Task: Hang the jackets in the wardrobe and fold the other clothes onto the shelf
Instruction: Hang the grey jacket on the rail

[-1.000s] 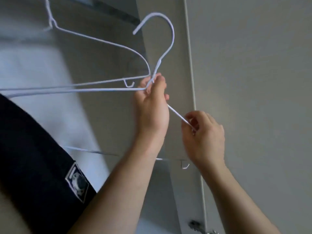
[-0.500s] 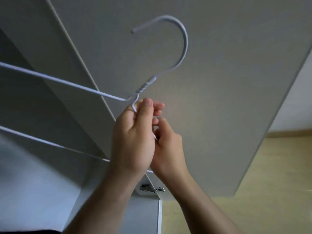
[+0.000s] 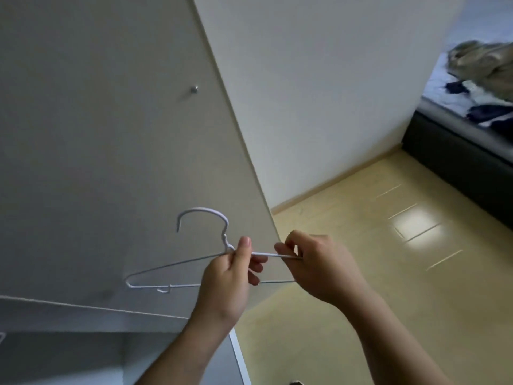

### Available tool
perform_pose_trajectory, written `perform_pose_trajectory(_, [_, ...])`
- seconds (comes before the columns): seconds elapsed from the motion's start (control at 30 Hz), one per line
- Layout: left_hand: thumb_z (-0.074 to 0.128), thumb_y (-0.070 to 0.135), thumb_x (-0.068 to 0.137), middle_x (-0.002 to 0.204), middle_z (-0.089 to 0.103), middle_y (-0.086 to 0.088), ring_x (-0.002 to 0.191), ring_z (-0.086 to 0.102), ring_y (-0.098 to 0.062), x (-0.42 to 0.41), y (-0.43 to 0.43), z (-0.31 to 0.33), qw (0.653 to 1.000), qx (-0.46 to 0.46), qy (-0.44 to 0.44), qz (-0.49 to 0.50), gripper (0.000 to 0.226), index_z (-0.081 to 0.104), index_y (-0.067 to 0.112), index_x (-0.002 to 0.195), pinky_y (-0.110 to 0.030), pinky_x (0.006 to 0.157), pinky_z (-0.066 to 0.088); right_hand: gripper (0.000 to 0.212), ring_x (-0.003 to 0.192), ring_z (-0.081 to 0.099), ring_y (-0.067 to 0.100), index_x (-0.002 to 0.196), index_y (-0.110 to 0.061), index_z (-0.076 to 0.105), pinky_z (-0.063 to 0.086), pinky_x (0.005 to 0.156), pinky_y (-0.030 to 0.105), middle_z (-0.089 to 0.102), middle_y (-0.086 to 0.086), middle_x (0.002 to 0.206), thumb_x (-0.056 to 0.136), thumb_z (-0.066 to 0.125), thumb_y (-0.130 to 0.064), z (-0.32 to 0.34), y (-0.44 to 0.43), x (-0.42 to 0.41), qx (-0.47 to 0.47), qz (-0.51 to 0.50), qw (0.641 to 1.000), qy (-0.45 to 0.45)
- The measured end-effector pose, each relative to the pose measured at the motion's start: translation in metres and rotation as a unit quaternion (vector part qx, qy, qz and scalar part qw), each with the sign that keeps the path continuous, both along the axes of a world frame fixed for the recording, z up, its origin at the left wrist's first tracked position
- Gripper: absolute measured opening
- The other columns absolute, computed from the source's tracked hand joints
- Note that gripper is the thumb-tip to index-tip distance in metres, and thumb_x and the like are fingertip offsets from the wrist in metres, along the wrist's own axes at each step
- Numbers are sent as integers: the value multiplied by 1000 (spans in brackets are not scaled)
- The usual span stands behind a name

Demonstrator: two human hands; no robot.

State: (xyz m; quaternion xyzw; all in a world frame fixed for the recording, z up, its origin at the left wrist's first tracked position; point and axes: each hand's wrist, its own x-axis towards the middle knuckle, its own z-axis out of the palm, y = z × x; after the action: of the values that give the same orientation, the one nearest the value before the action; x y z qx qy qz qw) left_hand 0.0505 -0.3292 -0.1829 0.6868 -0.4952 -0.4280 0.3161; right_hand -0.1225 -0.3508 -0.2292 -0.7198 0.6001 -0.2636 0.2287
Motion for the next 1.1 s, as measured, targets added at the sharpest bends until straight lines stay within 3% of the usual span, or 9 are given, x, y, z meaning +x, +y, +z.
perform_pose_trajectory(0.23, [25,84,78,69,74,9,59,67,-9,-106,-38,87,982,2,-57,-178,83,77,21,70,-25,64,46,41,59,56,16,79,-24,53,55,56,38,54,-9,63,96,46,-61,112,10,-140,22,-77,989,124])
perform_pose_trajectory(0.37, [37,85,85,65,74,5,46,62,-11,-172,-65,106,969,-33,-37,-242,74,79,26,67,-13,51,45,38,59,57,16,76,-24,54,57,58,39,56,-7,63,98,47,-55,138,14,-213,38,-164,975,145])
perform_pose_trajectory(0.5, [45,80,88,60,71,6,43,61,-12,-246,-117,101,958,-96,-28,-267,61,76,32,64,-15,47,45,38,56,56,17,71,-23,52,54,52,34,56,-7,63,96,49,-51,138,-6,-290,50,-245,950,187])
perform_pose_trajectory(0.6, [54,77,84,57,67,4,45,64,-14,-322,-170,79,960,-118,-13,-255,58,68,23,69,-14,46,42,38,55,55,18,70,-24,48,50,51,30,55,-8,64,96,48,-51,125,-34,-352,76,-288,930,214])
perform_pose_trajectory(0.67, [58,79,77,69,66,6,51,67,-13,-377,-211,64,961,-107,14,-256,53,60,26,79,-13,47,43,35,60,57,22,74,-23,50,52,56,32,57,-6,68,95,49,-51,117,-58,-395,94,-315,916,229])
perform_pose_trajectory(0.77, [62,69,83,95,69,12,68,72,-13,-461,-263,50,943,-89,23,-321,40,61,32,96,-27,66,55,32,64,57,27,78,-21,52,47,58,31,59,-4,72,94,48,-49,112,-85,-461,131,-363,893,230])
perform_pose_trajectory(0.87, [66,48,94,90,73,16,64,72,-9,-549,-296,51,920,-48,58,-385,15,67,34,96,-22,59,51,37,66,54,29,75,-21,45,41,56,30,54,-6,69,94,48,-52,110,-96,-525,163,-405,874,215])
perform_pose_trajectory(0.97, [69,42,93,89,76,3,67,73,-13,-635,-316,58,900,12,107,-423,19,72,24,99,-22,60,51,36,64,51,27,72,-23,40,36,53,30,45,-9,63,93,50,-51,105,-103,-589,178,-434,857,215])
perform_pose_trajectory(1.1, [59,38,100,79,76,6,69,72,-13,-749,-343,51,878,-8,83,-471,29,75,21,83,-40,79,60,38,70,56,27,73,-23,43,37,56,31,53,-7,71,92,52,-54,88,-127,-679,209,-471,842,159])
